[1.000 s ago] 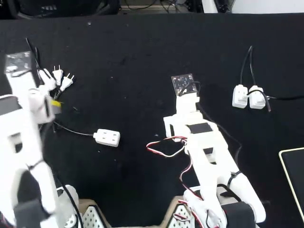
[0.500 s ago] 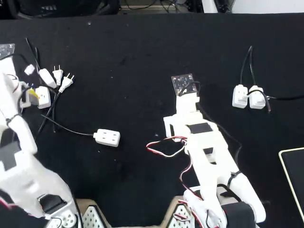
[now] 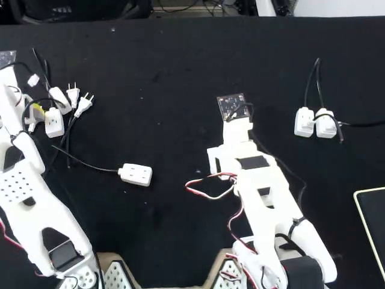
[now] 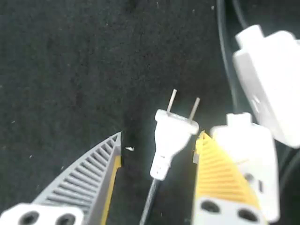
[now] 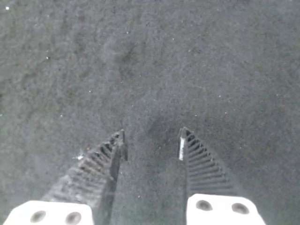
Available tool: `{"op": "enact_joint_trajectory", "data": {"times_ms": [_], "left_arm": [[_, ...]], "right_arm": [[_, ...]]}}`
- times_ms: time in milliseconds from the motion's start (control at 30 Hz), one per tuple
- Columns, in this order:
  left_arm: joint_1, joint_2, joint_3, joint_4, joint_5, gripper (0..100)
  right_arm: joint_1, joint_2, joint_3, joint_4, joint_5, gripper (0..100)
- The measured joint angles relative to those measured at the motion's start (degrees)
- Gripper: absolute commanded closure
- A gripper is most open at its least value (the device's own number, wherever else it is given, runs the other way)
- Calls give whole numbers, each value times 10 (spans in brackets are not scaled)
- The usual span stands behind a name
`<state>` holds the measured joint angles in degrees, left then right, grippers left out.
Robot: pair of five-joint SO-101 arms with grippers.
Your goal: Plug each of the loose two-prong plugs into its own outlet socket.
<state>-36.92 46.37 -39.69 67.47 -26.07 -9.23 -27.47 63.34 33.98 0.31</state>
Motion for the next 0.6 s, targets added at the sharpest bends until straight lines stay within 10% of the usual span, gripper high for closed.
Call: {"op": "enact_joint_trajectory", "data": {"times_ms": [600], "left_arm": [[4,93,-107,17,0,971]], "right_arm": [[0,0,0,0,0,826]]}}
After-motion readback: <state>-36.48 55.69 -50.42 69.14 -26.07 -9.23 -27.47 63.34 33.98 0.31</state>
